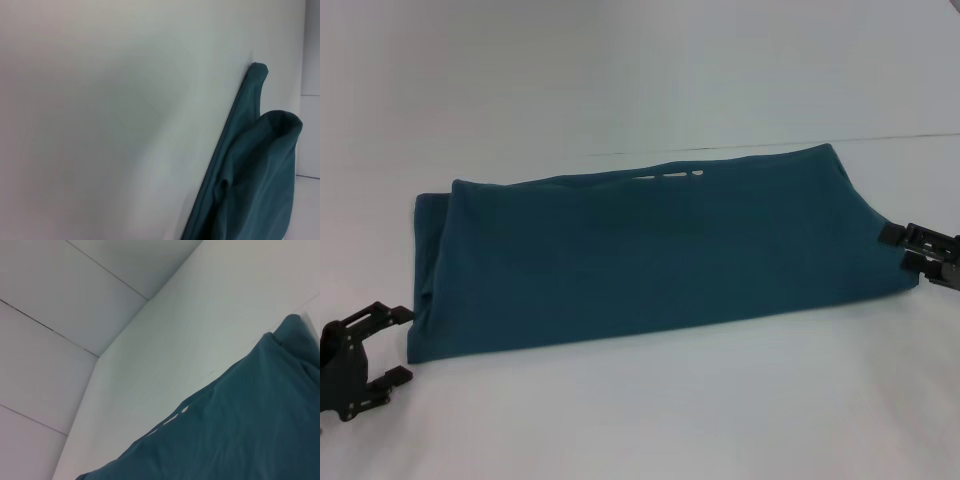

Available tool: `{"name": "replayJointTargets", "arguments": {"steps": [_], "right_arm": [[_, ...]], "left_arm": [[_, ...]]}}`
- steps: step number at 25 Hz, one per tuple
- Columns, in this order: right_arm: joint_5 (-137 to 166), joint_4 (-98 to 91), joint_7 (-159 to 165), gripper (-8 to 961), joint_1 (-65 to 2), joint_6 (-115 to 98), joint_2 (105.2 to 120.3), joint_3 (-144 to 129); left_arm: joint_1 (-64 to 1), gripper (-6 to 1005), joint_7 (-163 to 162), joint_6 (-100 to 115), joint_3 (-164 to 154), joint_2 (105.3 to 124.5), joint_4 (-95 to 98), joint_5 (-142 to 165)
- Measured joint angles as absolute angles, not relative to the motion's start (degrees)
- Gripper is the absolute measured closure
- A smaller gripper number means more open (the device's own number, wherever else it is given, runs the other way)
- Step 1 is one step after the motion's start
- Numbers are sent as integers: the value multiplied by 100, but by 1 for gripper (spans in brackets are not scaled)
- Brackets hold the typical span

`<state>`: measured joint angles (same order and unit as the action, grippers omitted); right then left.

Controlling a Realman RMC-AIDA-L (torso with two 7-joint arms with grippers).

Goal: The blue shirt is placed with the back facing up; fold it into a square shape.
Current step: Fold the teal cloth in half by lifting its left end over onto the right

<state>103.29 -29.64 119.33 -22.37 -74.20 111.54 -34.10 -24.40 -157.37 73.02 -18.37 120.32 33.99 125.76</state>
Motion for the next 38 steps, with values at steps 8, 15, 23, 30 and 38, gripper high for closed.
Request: {"name": "replayJointTargets", "arguments": {"steps": [8,15,23,30,38], "right_arm": [[10340,-2961,11935,41,-2229,-7434,11162,-3410],[10345,-2962,11936,38,-2213,-7449,11161,-3410],[10345,-2962,11935,39,-2197,-7454,11154,-3410],[10344,-2961,11925,39,-2186,-7454,11156,-3410],[10309,-2954,11903,39,-2137,-7453,11161,-3409]], "left_arm": [[-2518,157,-15740,7180,-1862,12048,3317,12567],[-2673,157,-15740,7008,-1886,12046,3140,12600],[-2882,157,-15699,6801,-1949,12041,3001,12607],[-3139,164,-15678,6519,-2135,12004,2853,12612],[-3416,171,-15585,6375,-2292,12022,2760,12589]]}}
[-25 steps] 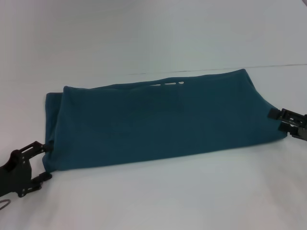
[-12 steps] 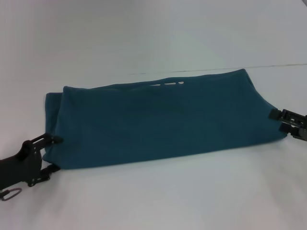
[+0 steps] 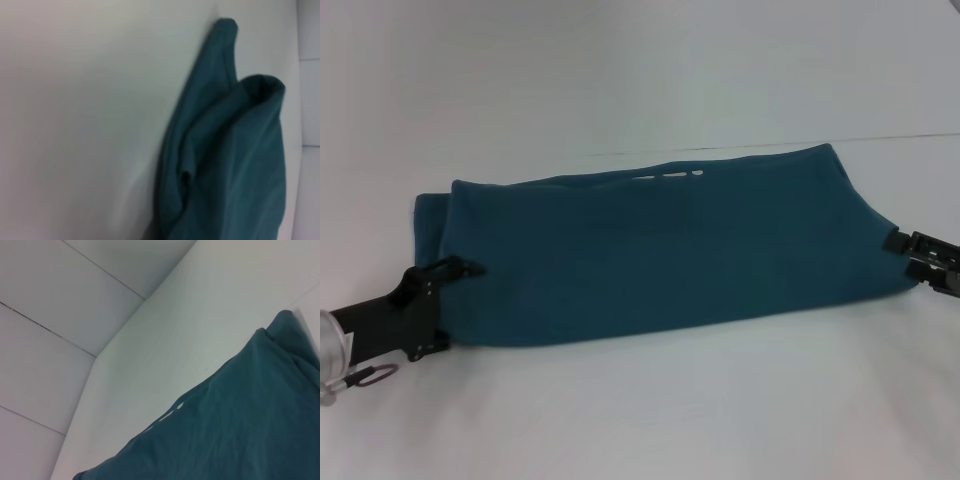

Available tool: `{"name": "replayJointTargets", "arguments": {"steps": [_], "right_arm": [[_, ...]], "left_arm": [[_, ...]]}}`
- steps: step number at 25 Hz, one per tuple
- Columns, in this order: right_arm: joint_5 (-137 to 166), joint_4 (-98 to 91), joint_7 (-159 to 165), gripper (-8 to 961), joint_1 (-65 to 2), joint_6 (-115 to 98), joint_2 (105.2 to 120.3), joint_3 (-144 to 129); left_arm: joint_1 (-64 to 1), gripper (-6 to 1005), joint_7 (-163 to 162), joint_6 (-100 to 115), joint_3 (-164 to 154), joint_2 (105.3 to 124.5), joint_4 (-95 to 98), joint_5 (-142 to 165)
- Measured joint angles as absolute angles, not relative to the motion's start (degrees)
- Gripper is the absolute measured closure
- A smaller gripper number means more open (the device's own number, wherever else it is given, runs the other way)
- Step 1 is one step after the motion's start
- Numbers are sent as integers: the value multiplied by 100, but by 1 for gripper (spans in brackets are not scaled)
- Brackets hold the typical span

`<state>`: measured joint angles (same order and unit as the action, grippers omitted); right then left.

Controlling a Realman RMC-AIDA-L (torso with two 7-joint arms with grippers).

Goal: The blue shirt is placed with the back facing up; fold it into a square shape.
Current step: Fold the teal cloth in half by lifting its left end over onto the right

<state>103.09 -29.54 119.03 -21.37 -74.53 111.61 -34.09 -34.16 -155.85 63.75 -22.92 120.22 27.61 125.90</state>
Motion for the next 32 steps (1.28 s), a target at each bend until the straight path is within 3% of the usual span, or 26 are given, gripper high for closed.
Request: {"name": "replayJointTargets", "arguments": {"steps": [12,15,26,32], "right_arm": [[10302,-2953,11891,38,-2118,-7463,11162,-3338],[10299,-2952,11894,38,-2118,-7468,11162,-3338],[10300,-2953,11907,39,-2118,-7471,11162,-3340],[10331,-2953,11904,39,-2117,-7471,11162,-3340]], "left_arm": [[-3524,183,-15557,6379,-2531,12006,2736,12596],[-3524,379,-15520,6436,-2546,11997,2765,12596],[-3488,828,-15221,6559,-2553,11971,2863,12582],[-3523,910,-15180,6521,-2556,11970,2835,12606]]}}
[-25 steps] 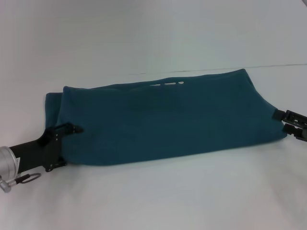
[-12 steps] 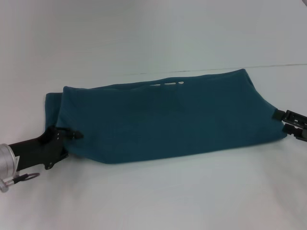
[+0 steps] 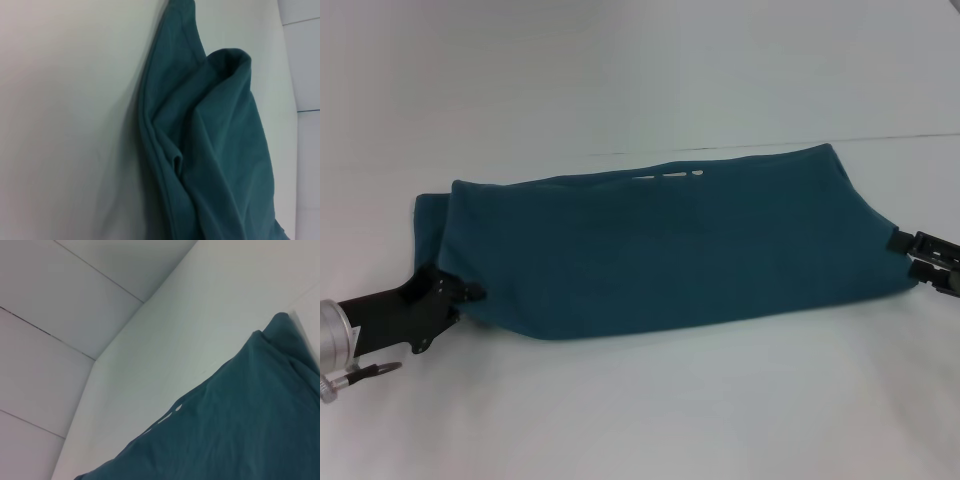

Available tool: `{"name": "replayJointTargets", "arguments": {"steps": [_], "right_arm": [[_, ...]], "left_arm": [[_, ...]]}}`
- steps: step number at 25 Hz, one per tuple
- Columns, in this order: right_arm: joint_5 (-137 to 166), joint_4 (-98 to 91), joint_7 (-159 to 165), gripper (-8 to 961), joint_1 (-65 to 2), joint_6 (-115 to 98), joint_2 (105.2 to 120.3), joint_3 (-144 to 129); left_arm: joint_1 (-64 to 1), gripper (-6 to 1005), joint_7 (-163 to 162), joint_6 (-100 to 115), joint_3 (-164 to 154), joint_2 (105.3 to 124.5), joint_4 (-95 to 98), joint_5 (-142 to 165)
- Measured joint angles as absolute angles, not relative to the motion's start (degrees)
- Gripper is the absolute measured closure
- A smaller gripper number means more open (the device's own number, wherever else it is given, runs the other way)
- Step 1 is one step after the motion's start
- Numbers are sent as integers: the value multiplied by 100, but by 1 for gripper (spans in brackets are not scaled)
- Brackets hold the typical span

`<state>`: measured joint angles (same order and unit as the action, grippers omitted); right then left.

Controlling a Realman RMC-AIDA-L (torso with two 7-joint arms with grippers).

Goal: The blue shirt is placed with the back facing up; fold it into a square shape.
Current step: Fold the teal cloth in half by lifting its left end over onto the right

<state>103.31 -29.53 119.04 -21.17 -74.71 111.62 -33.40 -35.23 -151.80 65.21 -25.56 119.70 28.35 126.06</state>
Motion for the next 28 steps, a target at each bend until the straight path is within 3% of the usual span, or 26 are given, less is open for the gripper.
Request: {"name": "replayJointTargets", "arguments": {"steps": [5,28], "right_arm": [[10335,-2953,11896,39,-2103,-7470,11162,-3340],[10339,-2883,12086,39,-2016,-7438,11201,-3345]], "left_arm": [[-3524,979,-15044,6652,-2572,11971,2894,12605],[-2610,980,-14402,6609,-3113,12006,4552,13143]]}}
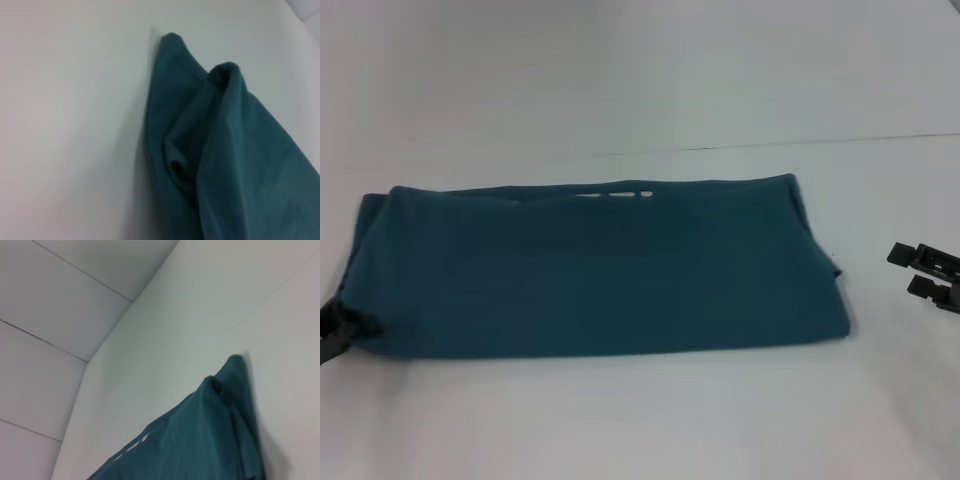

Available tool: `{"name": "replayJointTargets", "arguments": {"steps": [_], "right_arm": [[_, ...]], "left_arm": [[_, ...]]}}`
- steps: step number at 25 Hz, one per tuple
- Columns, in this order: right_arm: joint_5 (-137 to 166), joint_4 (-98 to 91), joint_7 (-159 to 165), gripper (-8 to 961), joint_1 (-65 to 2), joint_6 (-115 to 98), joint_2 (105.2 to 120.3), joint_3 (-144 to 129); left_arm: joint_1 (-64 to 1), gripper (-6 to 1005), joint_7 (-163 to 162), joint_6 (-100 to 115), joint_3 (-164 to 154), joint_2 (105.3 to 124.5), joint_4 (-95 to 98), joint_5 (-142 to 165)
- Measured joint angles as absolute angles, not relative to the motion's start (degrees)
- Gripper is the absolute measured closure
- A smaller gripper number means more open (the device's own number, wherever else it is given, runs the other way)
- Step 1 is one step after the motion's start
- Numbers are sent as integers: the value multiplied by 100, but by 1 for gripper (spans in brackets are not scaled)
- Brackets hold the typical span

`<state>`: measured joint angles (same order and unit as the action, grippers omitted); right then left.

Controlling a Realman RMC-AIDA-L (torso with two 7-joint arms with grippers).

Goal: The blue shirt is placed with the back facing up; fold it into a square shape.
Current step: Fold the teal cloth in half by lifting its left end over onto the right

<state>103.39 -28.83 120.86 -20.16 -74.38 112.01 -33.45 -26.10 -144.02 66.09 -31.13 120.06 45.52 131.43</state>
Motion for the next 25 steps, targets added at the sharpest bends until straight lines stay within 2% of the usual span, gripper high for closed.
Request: {"name": "replayJointTargets", "arguments": {"steps": [15,25], "right_arm": [[10345,-2869,12085,39,-1998,-7470,11215,-3389],[10395,-2825,12032,39,-2047,-7471,11216,-3410]], "left_arm": [[-2390,980,-14323,6923,-2783,12026,4777,13275],[-3004,979,-14744,7874,-2776,11918,4742,12456]]}}
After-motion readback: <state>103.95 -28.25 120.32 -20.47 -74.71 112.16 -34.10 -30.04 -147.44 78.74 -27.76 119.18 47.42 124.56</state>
